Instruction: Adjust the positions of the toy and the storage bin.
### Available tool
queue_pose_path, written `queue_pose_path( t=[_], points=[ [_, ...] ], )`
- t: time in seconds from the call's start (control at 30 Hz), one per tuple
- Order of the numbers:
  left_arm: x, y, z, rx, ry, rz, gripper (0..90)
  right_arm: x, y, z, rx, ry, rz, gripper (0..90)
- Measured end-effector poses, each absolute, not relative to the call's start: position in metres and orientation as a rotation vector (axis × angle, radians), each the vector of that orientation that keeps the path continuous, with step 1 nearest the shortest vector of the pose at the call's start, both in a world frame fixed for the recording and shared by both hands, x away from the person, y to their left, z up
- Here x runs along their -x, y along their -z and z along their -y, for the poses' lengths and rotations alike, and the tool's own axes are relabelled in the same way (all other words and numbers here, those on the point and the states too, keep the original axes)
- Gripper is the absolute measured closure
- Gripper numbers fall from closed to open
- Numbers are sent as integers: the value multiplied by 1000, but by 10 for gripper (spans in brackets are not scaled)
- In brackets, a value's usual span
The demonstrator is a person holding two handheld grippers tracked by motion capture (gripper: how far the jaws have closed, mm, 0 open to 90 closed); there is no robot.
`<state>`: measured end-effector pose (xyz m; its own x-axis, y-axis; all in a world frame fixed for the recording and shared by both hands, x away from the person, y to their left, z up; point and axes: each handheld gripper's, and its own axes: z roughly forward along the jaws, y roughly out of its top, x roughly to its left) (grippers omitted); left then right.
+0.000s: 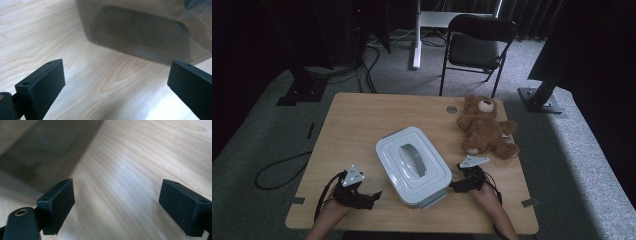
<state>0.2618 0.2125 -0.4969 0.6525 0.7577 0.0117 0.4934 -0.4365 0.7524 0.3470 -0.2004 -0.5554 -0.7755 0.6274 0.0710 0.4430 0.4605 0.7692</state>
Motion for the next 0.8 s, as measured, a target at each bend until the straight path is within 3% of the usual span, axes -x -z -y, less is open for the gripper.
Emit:
queue_pose_path(
  t=[0.3,0.8],
  points=[
    [-256,465,-219,-2046,-537,-995,18,-330,555,229,-1030,-1160,-2372,121],
    [-255,429,-189,-2042,-488,-871,19,-303,559,279,-1227,-1085,-2189,121]
  ],
)
